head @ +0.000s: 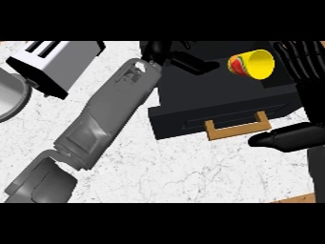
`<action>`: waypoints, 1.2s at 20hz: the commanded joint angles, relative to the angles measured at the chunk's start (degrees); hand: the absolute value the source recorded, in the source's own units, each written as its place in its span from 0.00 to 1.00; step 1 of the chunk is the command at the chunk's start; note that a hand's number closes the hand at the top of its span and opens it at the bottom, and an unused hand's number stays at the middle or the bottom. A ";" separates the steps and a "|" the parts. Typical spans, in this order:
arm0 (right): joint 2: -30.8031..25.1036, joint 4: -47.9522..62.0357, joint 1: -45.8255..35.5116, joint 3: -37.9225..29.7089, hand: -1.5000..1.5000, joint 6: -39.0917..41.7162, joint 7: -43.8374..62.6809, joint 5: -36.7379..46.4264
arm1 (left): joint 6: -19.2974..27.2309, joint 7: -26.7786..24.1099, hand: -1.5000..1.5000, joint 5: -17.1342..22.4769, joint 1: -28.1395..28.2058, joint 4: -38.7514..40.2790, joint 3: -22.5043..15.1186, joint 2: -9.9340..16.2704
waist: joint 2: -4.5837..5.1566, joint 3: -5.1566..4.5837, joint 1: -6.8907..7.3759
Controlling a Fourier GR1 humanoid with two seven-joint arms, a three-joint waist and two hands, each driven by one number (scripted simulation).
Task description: Pick up the cup, place it into the drawer and close the drawer
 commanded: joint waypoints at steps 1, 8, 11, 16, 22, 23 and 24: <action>0.99 0.60 -1.03 2.06 0.00 0.24 -0.72 1.00 | 0.14 -1.98 0.00 2.14 1.23 -0.12 -1.92 0.00 | 0.49 -0.04 -1.37; 1.28 0.39 -2.05 7.73 1.00 11.57 0.12 -8.27 | -1.39 -8.64 0.00 11.56 4.52 -5.29 1.10 0.00 | 0.70 -0.15 -2.74; 0.66 1.16 -1.63 10.67 1.00 16.53 1.91 -11.72 | -1.87 -11.49 0.00 14.60 3.43 -6.98 1.96 0.00 | 0.29 -0.14 -1.63; -7.09 1.20 -1.27 15.66 1.00 23.45 7.33 -6.71 | 0.10 -15.97 0.00 18.35 4.41 -6.84 3.32 0.00 | -0.62 -0.24 1.64; -11.53 0.16 1.24 17.63 0.00 22.13 7.29 7.03 | 2.76 -17.40 0.00 20.12 4.94 -5.57 1.52 0.00 | -1.55 -0.10 4.96; -12.26 -1.92 2.54 19.35 0.00 21.55 4.99 12.05 | 3.70 -16.99 0.00 20.15 3.66 -4.29 3.34 0.00 | -1.51 -0.06 5.18; -11.82 0.44 1.08 19.97 0.00 19.59 4.87 15.84 | 2.05 -18.01 0.00 20.86 5.20 -5.41 2.74 0.00 | -1.49 -0.09 6.32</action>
